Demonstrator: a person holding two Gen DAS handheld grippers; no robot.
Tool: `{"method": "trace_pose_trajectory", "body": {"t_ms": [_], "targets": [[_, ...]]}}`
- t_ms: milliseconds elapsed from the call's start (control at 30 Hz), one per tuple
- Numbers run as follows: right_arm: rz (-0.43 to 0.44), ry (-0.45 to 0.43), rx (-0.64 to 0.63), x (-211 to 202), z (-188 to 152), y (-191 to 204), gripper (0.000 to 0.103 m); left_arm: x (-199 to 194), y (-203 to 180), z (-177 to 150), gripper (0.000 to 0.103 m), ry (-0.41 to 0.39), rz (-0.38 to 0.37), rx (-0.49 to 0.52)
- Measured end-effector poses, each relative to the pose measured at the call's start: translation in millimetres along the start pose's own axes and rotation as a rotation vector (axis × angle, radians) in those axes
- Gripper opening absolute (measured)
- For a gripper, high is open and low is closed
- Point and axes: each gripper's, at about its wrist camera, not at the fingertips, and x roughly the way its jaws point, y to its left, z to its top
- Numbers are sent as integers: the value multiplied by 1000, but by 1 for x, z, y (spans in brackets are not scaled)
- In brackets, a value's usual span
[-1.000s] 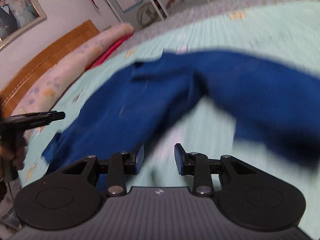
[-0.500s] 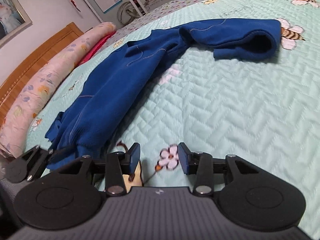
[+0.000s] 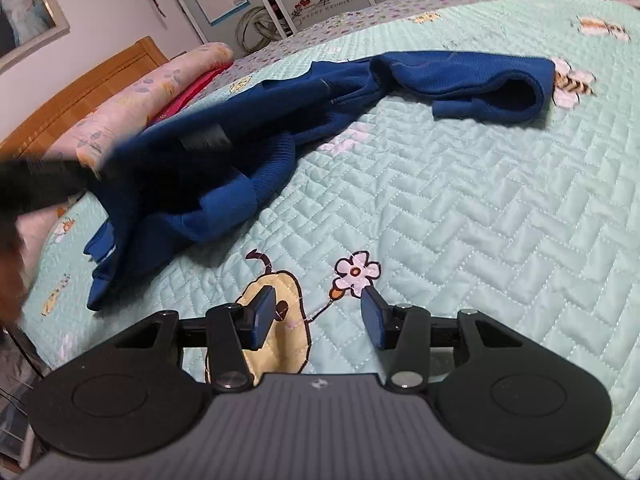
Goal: Fold clothes
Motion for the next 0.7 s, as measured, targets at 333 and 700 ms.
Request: {"method": "trace_pose_trajectory", "body": {"t_ms": [333, 700], "targets": [[47, -31, -266, 34, 27, 71, 48, 34, 35, -14, 11, 120, 56, -146], [4, 46, -265, 97, 57, 94, 47, 25, 47, -32, 15, 146, 29, -155]]}}
